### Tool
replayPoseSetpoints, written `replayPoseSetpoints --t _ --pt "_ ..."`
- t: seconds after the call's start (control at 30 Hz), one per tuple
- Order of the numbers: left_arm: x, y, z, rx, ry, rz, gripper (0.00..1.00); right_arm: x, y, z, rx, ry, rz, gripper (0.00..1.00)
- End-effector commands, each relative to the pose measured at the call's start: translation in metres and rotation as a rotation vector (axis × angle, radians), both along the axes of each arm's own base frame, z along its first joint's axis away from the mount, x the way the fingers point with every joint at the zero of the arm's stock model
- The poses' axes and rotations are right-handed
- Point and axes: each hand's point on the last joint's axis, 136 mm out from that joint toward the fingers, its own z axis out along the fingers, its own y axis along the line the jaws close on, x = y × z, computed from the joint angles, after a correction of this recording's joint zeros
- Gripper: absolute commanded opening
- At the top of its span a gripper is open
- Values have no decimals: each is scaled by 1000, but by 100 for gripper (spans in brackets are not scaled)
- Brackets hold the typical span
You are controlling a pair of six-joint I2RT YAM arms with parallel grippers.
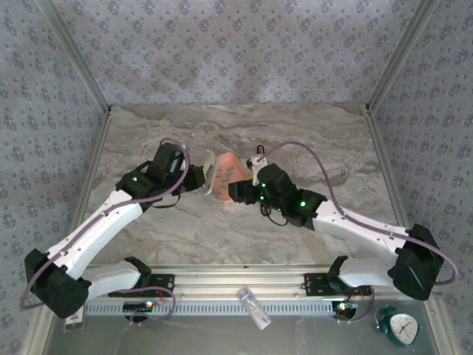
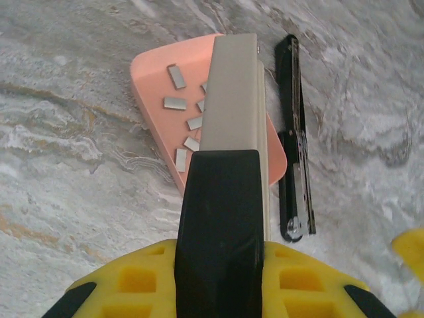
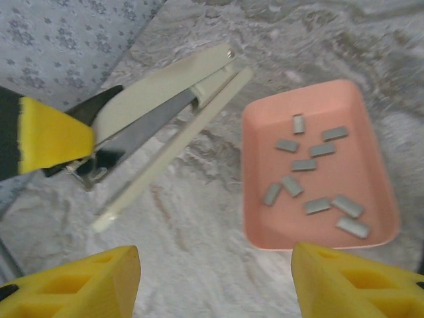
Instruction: Load the staples into the stapler
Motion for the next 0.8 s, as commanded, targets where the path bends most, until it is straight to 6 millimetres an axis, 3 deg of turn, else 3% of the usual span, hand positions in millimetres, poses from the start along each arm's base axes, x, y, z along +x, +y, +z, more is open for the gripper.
replayPoseSetpoints --t 0.0,0.27,0.53,0.77 --pt "22 -1 34 -169 -96 204 0 8 13 11 98 54 -89 63" --pt "21 -2 27 -270 -64 301 0 3 47 2 70 35 -20 63" --pt "15 1 18 -349 29 396 0 -2 53 -12 -401 -415 179 66" --pt "14 -5 18 -397 54 398 0 11 59 -27 -617 -652 259 70"
